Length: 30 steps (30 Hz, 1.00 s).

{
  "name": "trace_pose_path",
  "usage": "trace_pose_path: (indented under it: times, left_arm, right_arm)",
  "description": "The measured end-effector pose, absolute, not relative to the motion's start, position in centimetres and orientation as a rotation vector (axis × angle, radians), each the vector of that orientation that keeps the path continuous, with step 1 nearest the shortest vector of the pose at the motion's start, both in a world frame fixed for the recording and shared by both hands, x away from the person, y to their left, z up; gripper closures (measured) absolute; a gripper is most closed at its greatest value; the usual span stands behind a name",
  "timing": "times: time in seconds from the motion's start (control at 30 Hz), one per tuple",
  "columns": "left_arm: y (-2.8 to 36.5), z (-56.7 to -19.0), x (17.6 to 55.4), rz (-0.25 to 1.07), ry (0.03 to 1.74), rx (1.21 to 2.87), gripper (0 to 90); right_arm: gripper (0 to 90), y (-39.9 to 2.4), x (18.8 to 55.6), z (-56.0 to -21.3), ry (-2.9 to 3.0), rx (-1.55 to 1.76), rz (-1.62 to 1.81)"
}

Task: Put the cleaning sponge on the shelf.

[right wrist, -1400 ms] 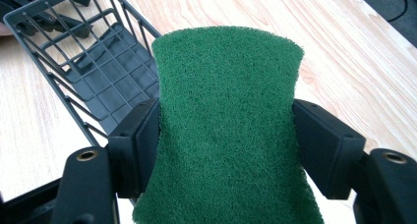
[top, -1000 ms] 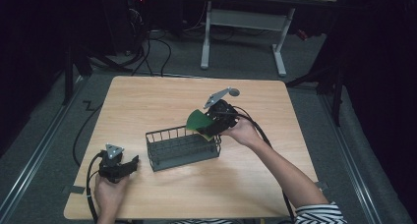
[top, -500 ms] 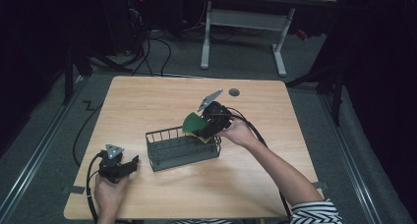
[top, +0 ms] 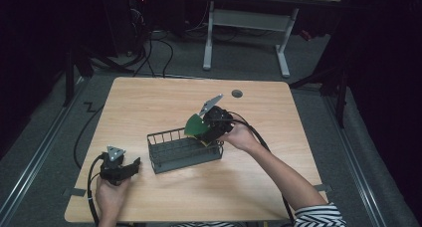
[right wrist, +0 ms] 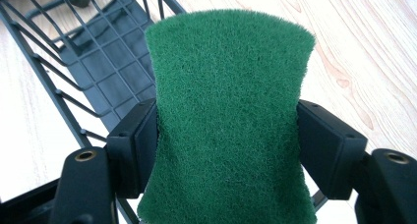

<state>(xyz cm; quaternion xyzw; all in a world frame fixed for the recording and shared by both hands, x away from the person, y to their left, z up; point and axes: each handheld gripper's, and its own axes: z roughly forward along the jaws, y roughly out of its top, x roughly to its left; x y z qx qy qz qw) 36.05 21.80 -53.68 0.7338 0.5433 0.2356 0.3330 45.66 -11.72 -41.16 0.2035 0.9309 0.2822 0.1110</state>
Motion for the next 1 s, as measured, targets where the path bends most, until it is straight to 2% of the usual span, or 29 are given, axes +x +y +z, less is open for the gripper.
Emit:
trace_pose_path:
  times: [1.0]
  left_arm:
    - [21.79, -53.68, 36.05, 0.615, 1.419, 1.916, 33.3]
  right_arm:
    - [26.9, -11.74, 44.73, -41.91, 2.751, 0.577, 0.808]
